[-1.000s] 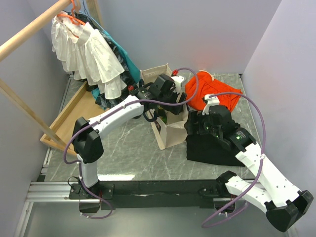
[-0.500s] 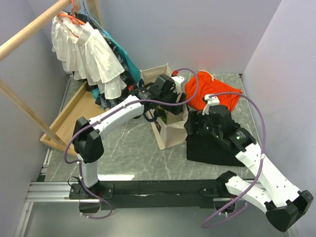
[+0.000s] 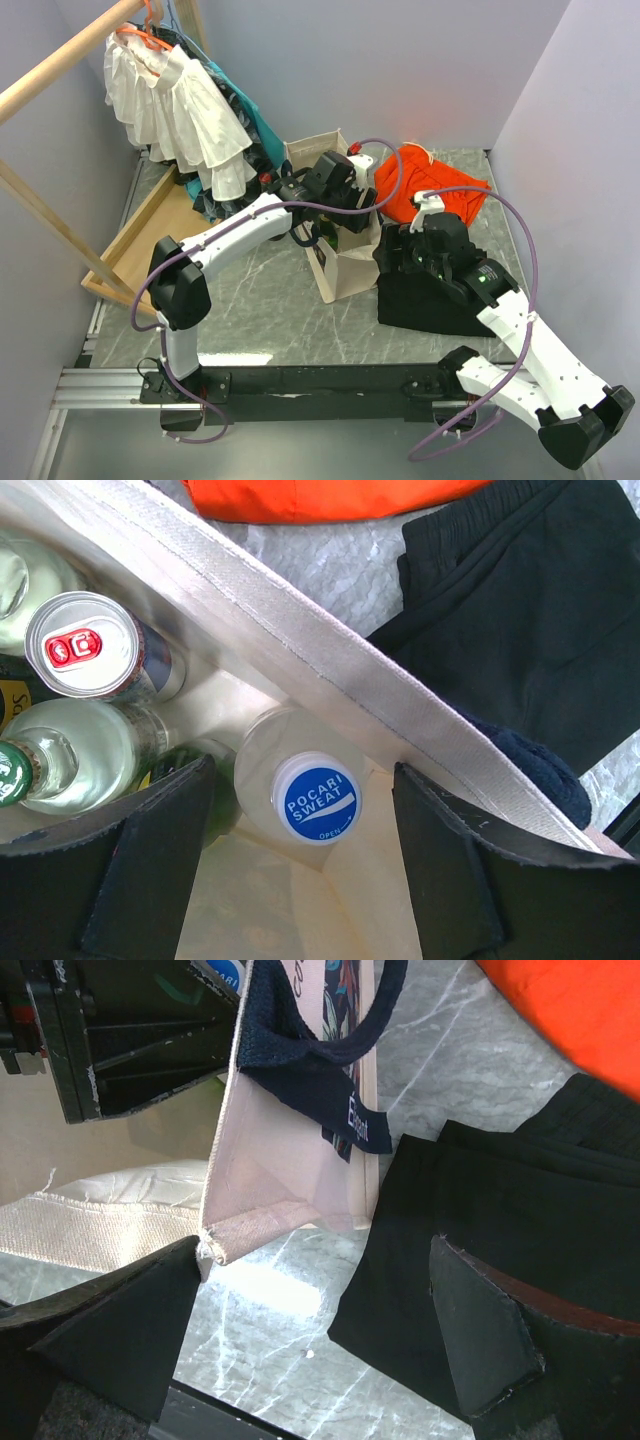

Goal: Take the beverage out of the canvas bag
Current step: Take out the drink from the canvas bag.

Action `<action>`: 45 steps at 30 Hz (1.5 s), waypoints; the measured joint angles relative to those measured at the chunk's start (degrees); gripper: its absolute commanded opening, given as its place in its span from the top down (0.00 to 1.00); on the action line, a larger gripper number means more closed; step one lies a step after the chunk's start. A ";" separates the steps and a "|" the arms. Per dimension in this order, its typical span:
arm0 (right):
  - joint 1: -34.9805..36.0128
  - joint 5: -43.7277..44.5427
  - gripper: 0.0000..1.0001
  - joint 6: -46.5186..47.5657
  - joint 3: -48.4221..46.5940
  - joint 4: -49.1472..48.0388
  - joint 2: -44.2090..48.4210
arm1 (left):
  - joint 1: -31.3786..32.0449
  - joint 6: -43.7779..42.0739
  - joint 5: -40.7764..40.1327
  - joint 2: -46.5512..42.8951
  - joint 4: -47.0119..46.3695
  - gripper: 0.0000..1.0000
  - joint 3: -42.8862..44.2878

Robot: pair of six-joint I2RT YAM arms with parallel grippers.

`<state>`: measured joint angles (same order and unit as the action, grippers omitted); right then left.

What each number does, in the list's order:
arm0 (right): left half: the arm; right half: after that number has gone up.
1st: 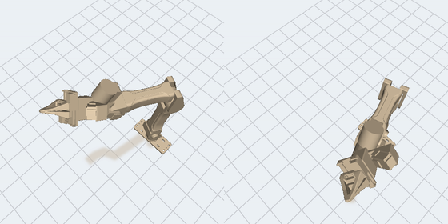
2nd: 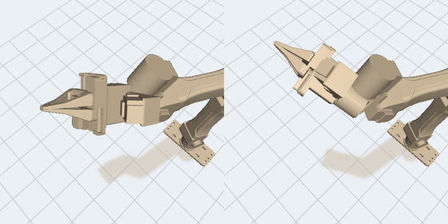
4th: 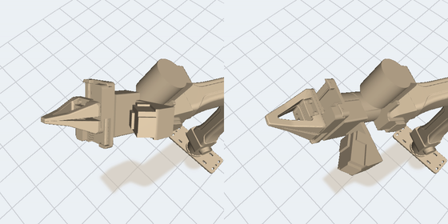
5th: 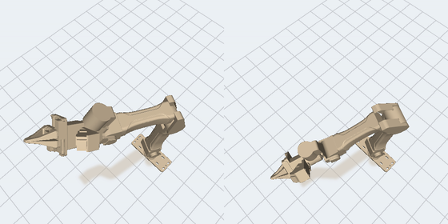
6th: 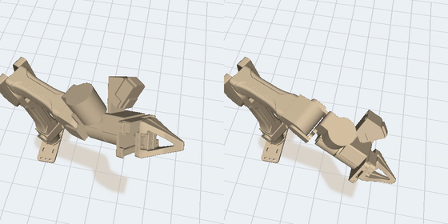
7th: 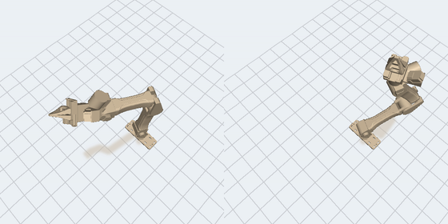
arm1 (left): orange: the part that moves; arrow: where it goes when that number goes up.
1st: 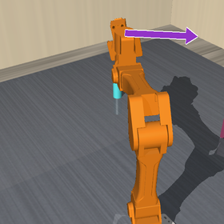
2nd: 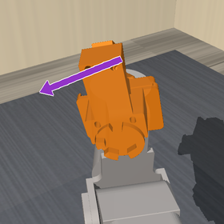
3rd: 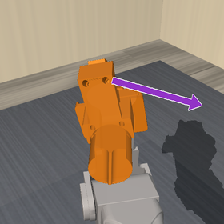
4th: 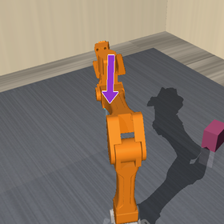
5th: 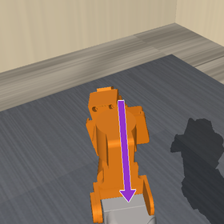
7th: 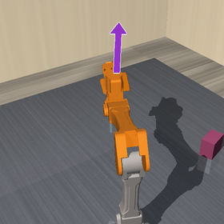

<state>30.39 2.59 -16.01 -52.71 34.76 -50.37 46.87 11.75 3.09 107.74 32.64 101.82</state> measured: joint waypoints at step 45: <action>0.00 0.42 0.00 0.00 0.00 0.04 -0.07 | 0.04 -0.50 -1.11 1.64 -0.96 0.99 0.02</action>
<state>30.39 3.01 -16.01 -52.71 34.81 -50.43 46.92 11.25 1.98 109.38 31.68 101.84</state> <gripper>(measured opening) 0.999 0.402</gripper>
